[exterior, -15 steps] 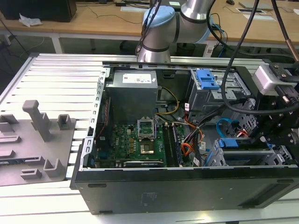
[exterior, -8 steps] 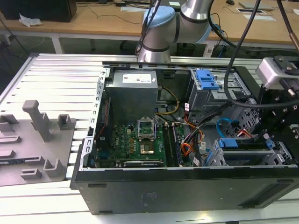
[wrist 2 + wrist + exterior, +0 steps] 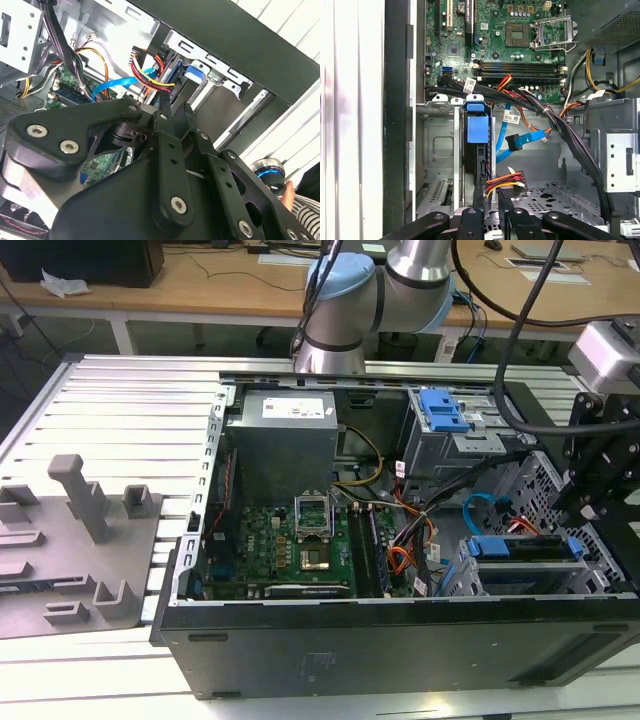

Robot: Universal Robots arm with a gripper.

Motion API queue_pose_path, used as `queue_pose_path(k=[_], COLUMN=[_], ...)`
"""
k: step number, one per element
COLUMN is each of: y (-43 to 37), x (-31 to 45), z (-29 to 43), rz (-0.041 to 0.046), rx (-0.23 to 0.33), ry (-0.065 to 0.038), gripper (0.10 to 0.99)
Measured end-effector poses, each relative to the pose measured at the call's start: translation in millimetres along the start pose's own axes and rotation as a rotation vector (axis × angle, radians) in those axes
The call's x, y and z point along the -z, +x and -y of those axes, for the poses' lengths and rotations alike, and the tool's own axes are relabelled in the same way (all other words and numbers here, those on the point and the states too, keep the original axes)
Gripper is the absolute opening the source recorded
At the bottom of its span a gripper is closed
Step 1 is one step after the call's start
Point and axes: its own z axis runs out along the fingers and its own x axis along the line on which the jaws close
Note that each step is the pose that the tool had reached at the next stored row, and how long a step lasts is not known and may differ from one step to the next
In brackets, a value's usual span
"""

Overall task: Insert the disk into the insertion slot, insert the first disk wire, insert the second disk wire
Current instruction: 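Insert the first disk wire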

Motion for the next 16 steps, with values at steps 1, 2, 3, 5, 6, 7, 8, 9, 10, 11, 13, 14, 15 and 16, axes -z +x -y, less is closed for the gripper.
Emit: queue_pose_path(k=[1, 2, 3, 5, 6, 7, 8, 9, 10, 11, 13, 14, 15, 16], y=[0.0, 0.0, 0.0, 0.0, 0.0, -0.1, -0.1, 0.0, -0.1, -0.1, -0.1, -0.1, -0.1, 0.0], x=[0.2, 0.3, 0.6, 0.9, 1.1, 1.2, 1.3, 1.4, 1.6, 1.7, 1.8, 1.9, 1.9, 1.8], z=[0.0, 0.0, 0.0, 0.0, 0.0, -0.1, -0.1, -0.1, -0.1, -0.1, -0.1, -0.5, -1.1, -3.2], rz=[-0.0001, -0.0001, -0.0001, -0.0001, -0.0002, -0.0003, -0.0001, 0.0000, -0.0002, -0.0002, -0.0002, -0.0003, -0.0003, -0.0002], rx=[0.000, 0.000, 0.000, 0.000, 0.000, 0.000, 0.000, 0.000, 0.000, 0.000, 0.000, 0.000, 0.000, 0.000], ry=[0.000, 0.000, 0.000, 0.000, 0.000, 0.000, 0.000, 0.000, 0.000, 0.000, 0.000, 0.000, 0.000, 0.000], gripper=[0.263, 0.263, 0.263, 0.118, 0.106, 0.106, 0.106, 0.106, 0.106, 0.106, 0.106, 0.106, 0.106, 0.106])
